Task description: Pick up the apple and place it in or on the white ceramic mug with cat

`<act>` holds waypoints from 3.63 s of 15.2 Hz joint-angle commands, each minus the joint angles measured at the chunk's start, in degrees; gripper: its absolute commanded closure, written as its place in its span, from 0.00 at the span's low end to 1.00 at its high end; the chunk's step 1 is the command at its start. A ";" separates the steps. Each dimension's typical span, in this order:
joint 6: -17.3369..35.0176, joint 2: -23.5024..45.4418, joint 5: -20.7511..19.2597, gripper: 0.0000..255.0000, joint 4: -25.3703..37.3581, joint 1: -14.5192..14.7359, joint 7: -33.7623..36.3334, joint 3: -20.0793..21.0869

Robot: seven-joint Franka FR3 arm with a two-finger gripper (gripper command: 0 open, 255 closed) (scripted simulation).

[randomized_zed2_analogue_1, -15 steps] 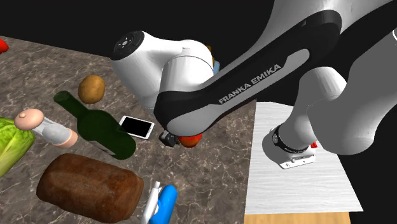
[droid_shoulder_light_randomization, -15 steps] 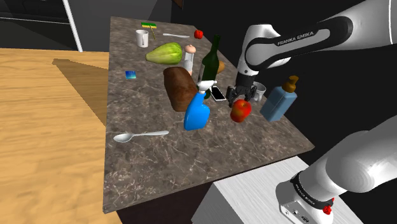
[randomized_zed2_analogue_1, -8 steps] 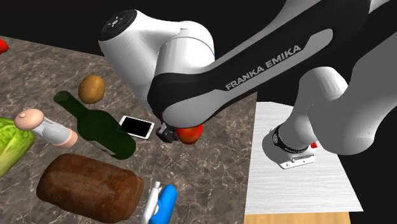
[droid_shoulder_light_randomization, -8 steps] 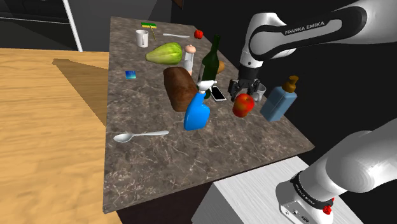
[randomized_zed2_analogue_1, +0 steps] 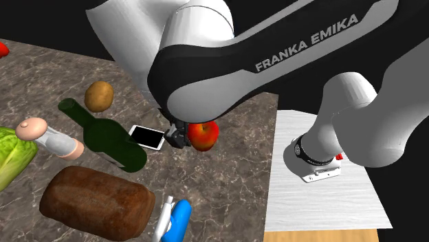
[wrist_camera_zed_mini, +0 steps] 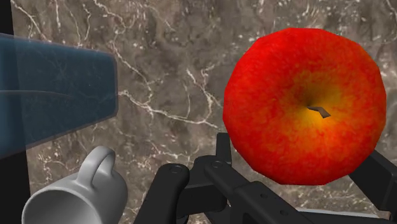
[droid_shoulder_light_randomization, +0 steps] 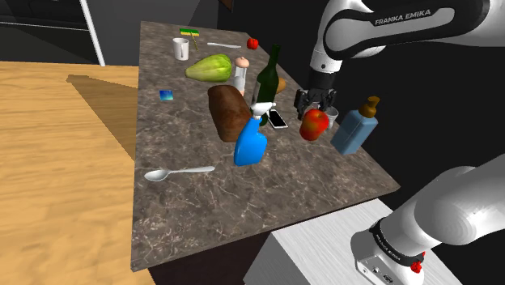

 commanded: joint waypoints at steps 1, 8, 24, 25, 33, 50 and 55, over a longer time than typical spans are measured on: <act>-1.66 -0.56 0.01 1.00 1.08 0.00 0.00 -0.03; -7.19 -1.84 0.00 1.00 5.31 -0.03 0.02 -0.12; -12.94 6.81 -3.89 1.00 19.81 -5.66 -12.33 -7.99; -13.15 8.01 -4.09 1.00 21.25 -6.20 -13.55 -8.69; -14.80 18.34 -4.36 1.00 33.55 -10.40 -22.48 -13.27; -3.34 19.88 -4.19 1.00 23.60 -10.49 -22.13 -13.28; -3.34 19.88 -4.19 1.00 23.61 -10.49 -22.13 -13.28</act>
